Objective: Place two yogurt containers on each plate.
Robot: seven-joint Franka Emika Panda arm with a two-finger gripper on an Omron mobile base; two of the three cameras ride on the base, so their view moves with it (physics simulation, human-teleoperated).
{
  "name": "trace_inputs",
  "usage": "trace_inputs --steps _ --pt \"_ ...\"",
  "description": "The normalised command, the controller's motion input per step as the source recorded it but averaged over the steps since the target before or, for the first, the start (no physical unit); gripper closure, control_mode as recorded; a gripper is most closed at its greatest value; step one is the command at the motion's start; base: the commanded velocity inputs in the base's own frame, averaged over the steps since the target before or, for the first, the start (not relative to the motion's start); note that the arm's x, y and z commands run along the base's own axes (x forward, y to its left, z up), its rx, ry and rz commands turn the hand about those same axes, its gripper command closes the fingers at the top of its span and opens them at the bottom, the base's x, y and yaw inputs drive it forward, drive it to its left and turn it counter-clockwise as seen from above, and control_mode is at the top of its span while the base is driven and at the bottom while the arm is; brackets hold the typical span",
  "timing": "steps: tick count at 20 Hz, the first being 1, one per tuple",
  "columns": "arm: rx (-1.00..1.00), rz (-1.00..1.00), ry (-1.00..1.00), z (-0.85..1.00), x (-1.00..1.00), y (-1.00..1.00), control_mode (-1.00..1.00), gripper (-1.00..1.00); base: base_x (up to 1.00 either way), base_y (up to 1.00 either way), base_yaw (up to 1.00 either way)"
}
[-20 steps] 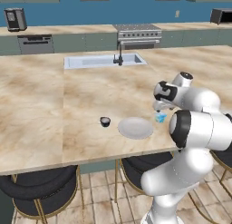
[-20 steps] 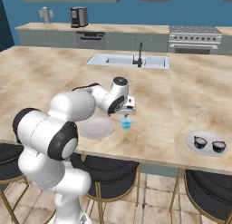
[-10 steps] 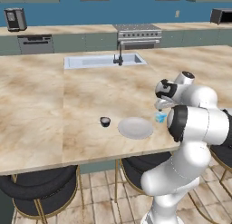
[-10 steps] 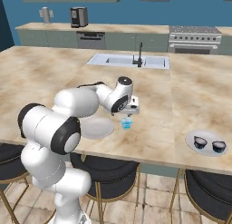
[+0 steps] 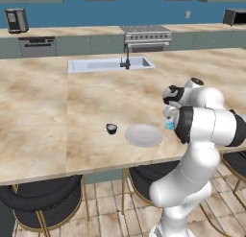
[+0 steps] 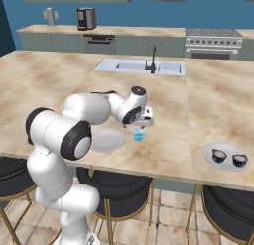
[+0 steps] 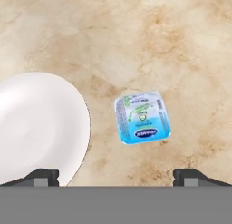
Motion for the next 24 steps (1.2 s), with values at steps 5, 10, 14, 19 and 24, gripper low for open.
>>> trace_inputs --steps 5,10,14,19,24 --pt "0.00 0.00 0.00 -0.10 0.19 0.00 -1.00 -1.00 0.00 0.00 0.00" --pt "0.00 0.01 0.00 -0.20 0.17 -0.09 -1.00 -1.00 0.00 0.00 0.00" --pt "0.00 0.03 0.00 -0.27 0.05 -0.27 -1.00 -1.00 0.00 0.00 0.00" --pt "0.00 0.01 0.00 -0.18 0.10 -0.13 -1.00 -1.00 0.00 0.00 0.00" --pt "0.00 0.00 0.00 -0.10 0.05 0.00 -1.00 -1.00 0.00 0.00 0.00"
